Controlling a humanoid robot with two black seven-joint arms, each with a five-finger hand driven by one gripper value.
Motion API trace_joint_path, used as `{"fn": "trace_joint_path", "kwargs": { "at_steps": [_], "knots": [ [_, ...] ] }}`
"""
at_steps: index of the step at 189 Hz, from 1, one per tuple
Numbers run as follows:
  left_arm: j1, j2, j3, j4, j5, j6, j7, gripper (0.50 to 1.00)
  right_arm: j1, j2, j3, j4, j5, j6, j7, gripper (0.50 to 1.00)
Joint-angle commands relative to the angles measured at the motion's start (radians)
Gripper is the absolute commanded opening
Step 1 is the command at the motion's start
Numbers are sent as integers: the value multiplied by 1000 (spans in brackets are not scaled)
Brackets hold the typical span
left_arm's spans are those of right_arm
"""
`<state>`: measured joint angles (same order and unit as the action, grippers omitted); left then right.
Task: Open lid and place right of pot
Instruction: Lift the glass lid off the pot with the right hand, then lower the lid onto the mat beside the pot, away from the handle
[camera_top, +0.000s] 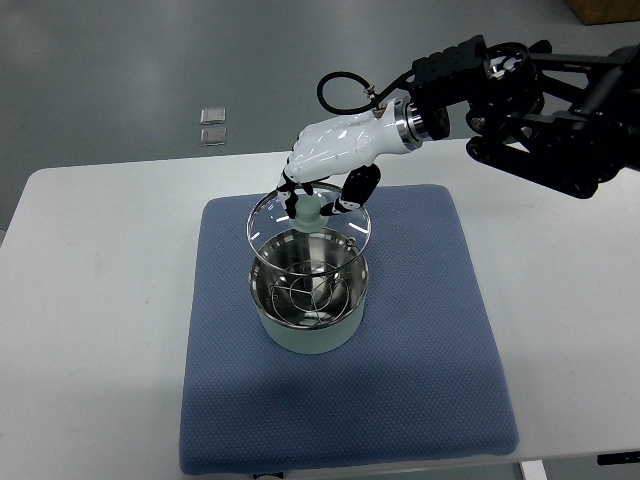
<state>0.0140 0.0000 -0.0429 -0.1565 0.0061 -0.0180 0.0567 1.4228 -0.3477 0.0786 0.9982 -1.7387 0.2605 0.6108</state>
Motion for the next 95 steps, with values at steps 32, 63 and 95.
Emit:
{"fn": "trace_joint_path", "kwargs": {
  "at_steps": [32, 63, 95],
  "knots": [
    [0, 0, 0, 0, 0, 0, 0, 1000, -61, -123, 21, -95, 1, -23, 0, 537],
    [0, 0, 0, 0, 0, 1, 0, 1000, -128, -180, 20, -98, -1, -69, 0, 539],
    [0, 0, 0, 0, 0, 1, 0, 1000, -208, -208, 16, -98, -1, -95, 0, 541]
  ]
}}
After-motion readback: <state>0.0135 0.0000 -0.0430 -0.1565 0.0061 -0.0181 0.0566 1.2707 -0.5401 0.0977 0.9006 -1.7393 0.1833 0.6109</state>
